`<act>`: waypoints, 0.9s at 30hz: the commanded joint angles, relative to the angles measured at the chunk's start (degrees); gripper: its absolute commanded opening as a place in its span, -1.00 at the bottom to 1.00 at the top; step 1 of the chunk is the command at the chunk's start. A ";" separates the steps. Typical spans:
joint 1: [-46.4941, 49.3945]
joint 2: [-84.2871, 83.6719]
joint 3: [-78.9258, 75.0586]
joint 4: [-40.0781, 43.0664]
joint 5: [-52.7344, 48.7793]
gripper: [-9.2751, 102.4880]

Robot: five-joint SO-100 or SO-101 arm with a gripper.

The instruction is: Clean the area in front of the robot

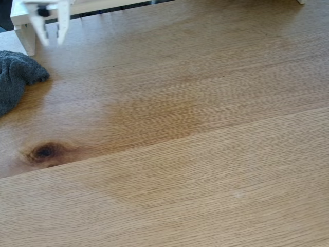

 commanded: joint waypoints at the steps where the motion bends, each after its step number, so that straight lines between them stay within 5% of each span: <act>1: -7.47 5.10 -5.27 2.29 5.63 -0.84; 13: -13.54 15.91 -4.04 21.71 20.48 -0.84; 27: -10.02 52.65 37.97 28.04 9.32 -0.84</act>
